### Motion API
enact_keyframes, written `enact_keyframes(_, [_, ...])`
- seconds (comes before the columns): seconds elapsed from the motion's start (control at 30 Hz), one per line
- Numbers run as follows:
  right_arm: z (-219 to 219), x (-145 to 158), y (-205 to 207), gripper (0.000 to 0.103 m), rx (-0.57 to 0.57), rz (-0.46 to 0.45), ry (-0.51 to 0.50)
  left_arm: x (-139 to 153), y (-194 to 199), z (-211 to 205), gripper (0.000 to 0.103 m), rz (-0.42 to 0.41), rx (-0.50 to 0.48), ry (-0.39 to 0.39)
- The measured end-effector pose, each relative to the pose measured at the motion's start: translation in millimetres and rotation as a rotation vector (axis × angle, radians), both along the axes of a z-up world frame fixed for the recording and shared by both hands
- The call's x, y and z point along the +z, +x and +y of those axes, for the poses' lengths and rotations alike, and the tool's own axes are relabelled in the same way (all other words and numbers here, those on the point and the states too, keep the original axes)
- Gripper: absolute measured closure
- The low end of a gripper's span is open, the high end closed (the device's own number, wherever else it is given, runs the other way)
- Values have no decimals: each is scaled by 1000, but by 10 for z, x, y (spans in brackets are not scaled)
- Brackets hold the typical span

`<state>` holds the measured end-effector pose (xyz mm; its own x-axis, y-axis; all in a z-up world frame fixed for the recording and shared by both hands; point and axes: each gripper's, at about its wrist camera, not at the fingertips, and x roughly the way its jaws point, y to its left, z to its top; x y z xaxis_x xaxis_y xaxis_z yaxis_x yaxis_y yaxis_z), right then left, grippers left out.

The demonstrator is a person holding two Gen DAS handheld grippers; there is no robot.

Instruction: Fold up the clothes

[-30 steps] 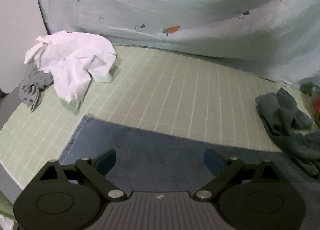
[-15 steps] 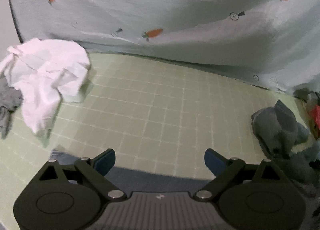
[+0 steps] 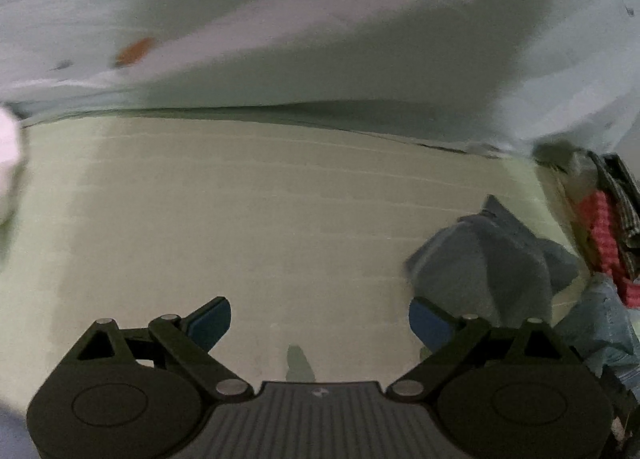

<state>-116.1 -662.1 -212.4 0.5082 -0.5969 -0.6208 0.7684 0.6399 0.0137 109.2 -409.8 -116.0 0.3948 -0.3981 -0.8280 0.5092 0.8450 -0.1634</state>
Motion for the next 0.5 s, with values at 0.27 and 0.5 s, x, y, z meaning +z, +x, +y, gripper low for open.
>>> enact_keyframes(0.27, [-33, -2, 9, 0, 0, 1, -2, -268, 105, -940, 7, 24, -203, -12])
enact_keyframes(0.5, [-31, -2, 9, 0, -1, 1, -3, -671, 194, -1213, 44, 115, -215, -16])
